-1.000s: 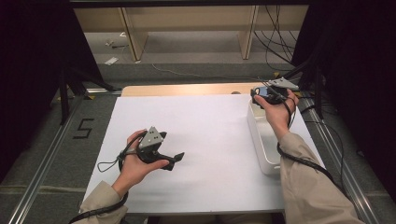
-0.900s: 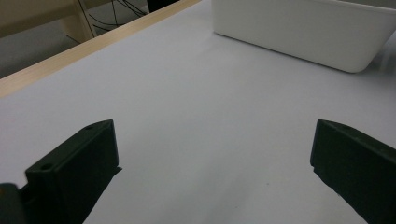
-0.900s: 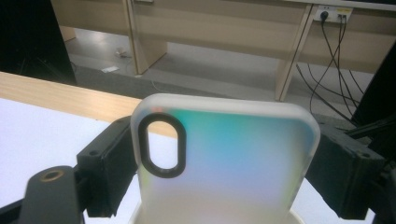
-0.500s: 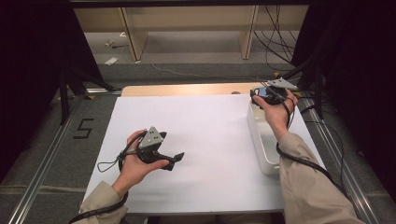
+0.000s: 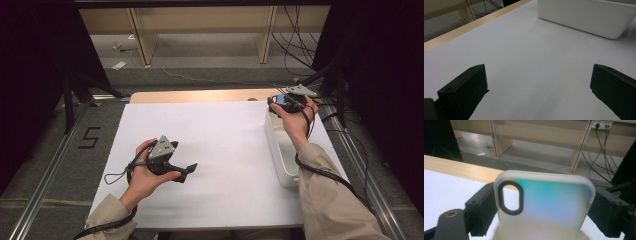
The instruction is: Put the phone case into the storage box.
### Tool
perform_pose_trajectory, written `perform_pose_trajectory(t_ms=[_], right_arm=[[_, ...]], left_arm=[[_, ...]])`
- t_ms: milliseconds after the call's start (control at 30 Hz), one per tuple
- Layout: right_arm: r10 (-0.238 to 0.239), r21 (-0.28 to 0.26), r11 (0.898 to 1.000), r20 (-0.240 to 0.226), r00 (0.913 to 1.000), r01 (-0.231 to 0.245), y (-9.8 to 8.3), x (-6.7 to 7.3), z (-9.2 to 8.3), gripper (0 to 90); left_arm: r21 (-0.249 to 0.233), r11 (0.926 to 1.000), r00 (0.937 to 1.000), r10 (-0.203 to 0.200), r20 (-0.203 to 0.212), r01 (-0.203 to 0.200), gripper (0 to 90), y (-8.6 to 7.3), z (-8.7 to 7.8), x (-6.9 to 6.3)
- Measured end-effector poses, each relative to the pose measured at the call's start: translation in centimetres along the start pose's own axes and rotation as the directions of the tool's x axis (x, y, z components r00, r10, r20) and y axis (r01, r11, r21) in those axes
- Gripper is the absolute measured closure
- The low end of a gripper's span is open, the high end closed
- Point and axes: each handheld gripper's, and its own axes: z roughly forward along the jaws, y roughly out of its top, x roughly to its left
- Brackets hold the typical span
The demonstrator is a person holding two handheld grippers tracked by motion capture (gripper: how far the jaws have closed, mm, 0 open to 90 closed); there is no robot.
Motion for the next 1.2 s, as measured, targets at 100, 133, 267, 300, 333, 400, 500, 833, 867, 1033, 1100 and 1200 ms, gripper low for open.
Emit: perform_pose_trajectory(t_ms=[100, 133, 267, 300, 333, 400, 500, 833, 867, 1033, 1100, 1200], right_arm=[[0.001, 0.002, 1.000, 0.000, 1.0000, -0.001, -0.05, -0.03, 0.03, 17.7], [0.001, 0.004, 1.000, 0.001, 1.0000, -0.001, -0.08, -0.04, 0.04, 17.7], [0.003, 0.010, 1.000, 0.003, 1.0000, -0.003, -0.20, -0.08, 0.13, 17.7], [0.001, 0.010, 1.000, 0.004, 1.0000, -0.001, -0.25, -0.09, 0.17, 17.7], [0.001, 0.013, 1.000, 0.003, 1.0000, -0.001, -0.29, -0.08, 0.19, 17.6], [0.000, 0.019, 1.000, 0.004, 1.0000, 0.000, -0.37, -0.06, 0.24, 17.6], [0.002, 0.023, 1.000, 0.004, 1.0000, -0.002, -0.46, -0.03, 0.33, 17.6], [0.002, 0.030, 1.000, 0.007, 1.0000, -0.002, -0.57, -0.07, 0.36, 17.6], [0.002, 0.031, 1.000, 0.008, 1.0000, -0.002, -0.57, -0.08, 0.36, 17.6], [0.008, 0.030, 1.000, 0.010, 0.9999, -0.008, -0.60, -0.14, 0.37, 17.5], [0.013, 0.029, 0.999, 0.012, 0.9998, -0.013, -0.63, -0.15, 0.38, 17.4], [0.019, 0.025, 1.000, 0.014, 0.9997, -0.019, -0.67, -0.14, 0.41, 17.2]], left_arm=[[0.001, 1.0000, 1.0000, 0.000, 0.001, 0.000, 0.6, -0.01, 0.01, -0.01], [0.001, 1.0000, 1.0000, 0.001, 0.001, -0.001, 0.5, -0.01, 0.01, -0.01], [0.000, 1.0000, 1.0000, 0.000, 0.000, 0.000, 0.6, 0.00, 0.00, -0.01], [0.000, 1.0000, 1.0000, 0.000, 0.000, 0.000, 0.6, 0.00, 0.00, -0.01], [0.000, 1.0000, 1.0000, 0.001, 0.000, -0.001, 0.5, 0.00, 0.01, -0.01], [0.000, 1.0000, 1.0000, 0.000, 0.001, 0.000, 0.6, 0.00, 0.00, -0.02], [0.000, 1.0000, 1.0000, 0.001, 0.000, -0.001, 0.6, 0.00, 0.00, -0.01], [0.000, 1.0000, 1.0000, 0.001, 0.002, -0.001, 0.5, 0.00, 0.02, -0.03], [0.000, 1.0000, 1.0000, 0.001, 0.002, -0.001, 0.5, 0.00, 0.02, -0.03], [-0.001, 1.0000, 1.0000, 0.001, 0.001, -0.001, 0.5, 0.02, 0.00, -0.04], [0.000, 1.0000, 1.0000, 0.001, 0.002, -0.001, 0.5, 0.01, 0.02, -0.04], [0.000, 1.0000, 1.0000, 0.002, 0.003, -0.002, 0.5, 0.02, 0.02, -0.05]])
